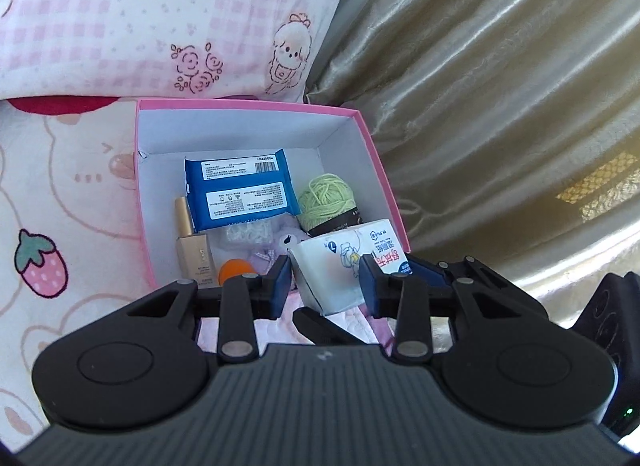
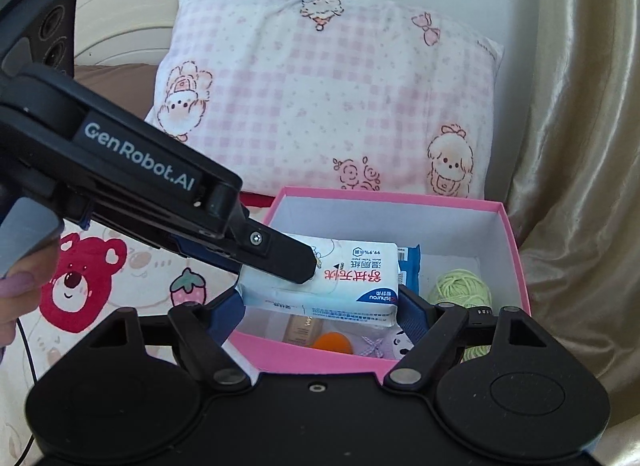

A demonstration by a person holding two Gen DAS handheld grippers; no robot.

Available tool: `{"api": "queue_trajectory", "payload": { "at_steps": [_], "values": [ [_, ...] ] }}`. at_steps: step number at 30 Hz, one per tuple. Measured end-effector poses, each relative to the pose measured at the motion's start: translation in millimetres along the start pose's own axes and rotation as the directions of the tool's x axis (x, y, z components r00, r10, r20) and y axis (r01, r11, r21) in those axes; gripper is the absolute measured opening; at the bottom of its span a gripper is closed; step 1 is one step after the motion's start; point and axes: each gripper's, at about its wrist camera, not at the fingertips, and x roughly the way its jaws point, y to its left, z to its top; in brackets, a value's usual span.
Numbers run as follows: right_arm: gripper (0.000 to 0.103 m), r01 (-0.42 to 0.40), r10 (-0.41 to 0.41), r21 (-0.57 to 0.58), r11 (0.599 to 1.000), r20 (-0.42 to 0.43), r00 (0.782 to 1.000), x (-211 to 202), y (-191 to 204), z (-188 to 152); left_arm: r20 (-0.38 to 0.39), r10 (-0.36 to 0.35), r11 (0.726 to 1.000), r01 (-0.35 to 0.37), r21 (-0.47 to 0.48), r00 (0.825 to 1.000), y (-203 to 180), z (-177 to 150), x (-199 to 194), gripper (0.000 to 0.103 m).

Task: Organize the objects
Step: 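Carry the tissue pack with the left tool into the pink box, then open the left tool to release the tissue pack and withdraw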

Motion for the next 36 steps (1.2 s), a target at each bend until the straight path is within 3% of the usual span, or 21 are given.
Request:
{"api": "queue_trajectory", "payload": {
  "at_steps": [6, 18, 24, 30, 36],
  "values": [
    [0.084, -0.046, 0.050, 0.051, 0.998, -0.072, 0.996, 38.2, -24.6, -8.1, -0.041, 0.026, 0.995, -0.030, -0.098, 0.999, 21.5, 7.9, 45.4, 0.036],
    [0.086, -0.060, 0.093, 0.165, 0.985, -0.207, 0.974, 105.0, -50.0, -20.3, -0.079, 0.082, 0.983, -0.093, -0.156, 0.994, 54.6, 13.3, 106.4, 0.035],
    [0.086, -0.036, 0.077, 0.159, 0.987, -0.257, 0.963, 123.5, -56.2, -26.0, -0.098, 0.101, 0.976, -0.118, -0.183, 0.990, 62.5, 14.3, 122.4, 0.034],
    [0.086, -0.012, 0.049, 0.149, 0.989, -0.246, 0.968, 111.3, -63.0, -24.9, -0.060, 0.134, 0.977, -0.142, -0.161, 0.989, 59.5, 12.7, 112.5, 0.037],
    [0.086, 0.004, 0.012, 0.093, 0.996, -0.177, 0.984, 67.3, -58.2, -17.5, -0.054, 0.145, 0.979, -0.151, -0.136, 0.988, 42.5, 5.9, 78.0, 0.043]
  ]
}}
